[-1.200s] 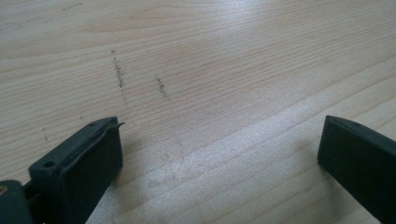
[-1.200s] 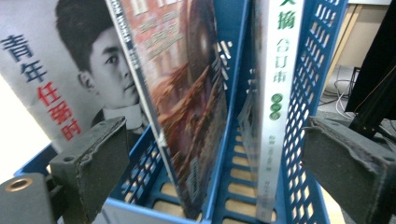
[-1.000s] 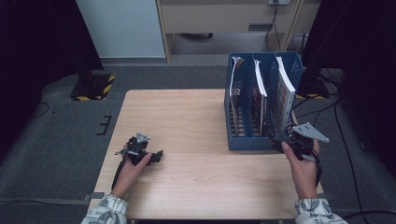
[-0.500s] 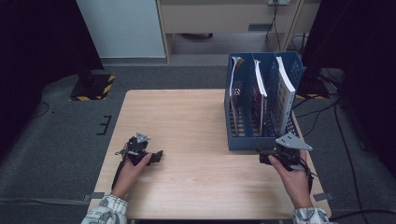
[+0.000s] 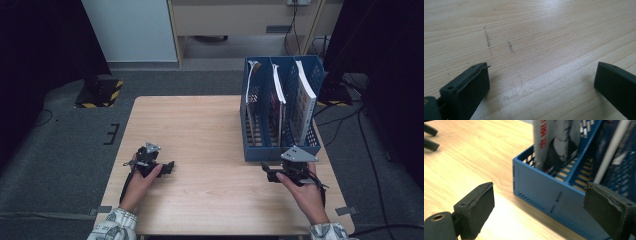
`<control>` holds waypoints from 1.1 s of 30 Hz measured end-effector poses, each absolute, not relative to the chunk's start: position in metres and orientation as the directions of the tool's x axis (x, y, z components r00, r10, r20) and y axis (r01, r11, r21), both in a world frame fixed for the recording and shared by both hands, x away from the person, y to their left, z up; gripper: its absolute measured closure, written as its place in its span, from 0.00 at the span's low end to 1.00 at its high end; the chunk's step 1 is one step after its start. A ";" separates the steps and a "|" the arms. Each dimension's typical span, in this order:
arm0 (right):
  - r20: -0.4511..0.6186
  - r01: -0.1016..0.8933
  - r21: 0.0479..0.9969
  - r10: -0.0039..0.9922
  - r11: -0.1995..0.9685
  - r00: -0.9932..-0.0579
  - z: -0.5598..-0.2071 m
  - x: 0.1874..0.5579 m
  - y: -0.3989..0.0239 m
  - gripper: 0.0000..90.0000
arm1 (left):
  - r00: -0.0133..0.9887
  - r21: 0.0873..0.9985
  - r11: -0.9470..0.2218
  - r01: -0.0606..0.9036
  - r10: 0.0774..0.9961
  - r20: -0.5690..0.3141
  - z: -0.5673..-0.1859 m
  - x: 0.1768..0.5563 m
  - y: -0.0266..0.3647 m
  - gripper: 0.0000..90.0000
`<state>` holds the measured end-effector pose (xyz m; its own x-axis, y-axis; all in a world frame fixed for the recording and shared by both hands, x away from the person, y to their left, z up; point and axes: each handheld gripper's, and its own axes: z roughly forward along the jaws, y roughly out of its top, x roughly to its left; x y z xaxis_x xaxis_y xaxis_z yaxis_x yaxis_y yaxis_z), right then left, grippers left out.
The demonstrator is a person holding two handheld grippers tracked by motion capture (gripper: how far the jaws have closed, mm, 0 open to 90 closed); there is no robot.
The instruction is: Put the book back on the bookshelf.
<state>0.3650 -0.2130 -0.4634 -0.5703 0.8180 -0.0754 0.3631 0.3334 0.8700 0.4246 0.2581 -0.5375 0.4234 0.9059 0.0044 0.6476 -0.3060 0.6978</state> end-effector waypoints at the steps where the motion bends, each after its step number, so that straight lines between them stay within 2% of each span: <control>1: -0.075 0.365 0.868 0.814 0.338 -0.576 -0.464 0.365 -0.212 0.11 | 0.423 0.698 -0.306 0.647 0.906 0.004 -0.538 0.425 0.258 0.00; 22: -0.053 0.349 0.827 0.679 0.441 -0.732 -0.477 0.363 -0.160 0.10 | 0.418 0.698 -0.302 0.650 0.908 0.004 -0.538 0.425 0.257 0.00; 33: -0.018 0.353 0.816 0.631 0.457 -0.776 -0.484 0.366 -0.128 0.10 | 0.412 0.698 -0.296 0.652 0.911 0.002 -0.538 0.425 0.255 0.00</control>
<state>0.3662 -0.1276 -0.4841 -0.7757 0.6308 -0.0177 0.3532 0.4572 0.8162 0.4251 0.2554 -0.5375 0.4115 0.9114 0.0017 0.6521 -0.2957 0.6981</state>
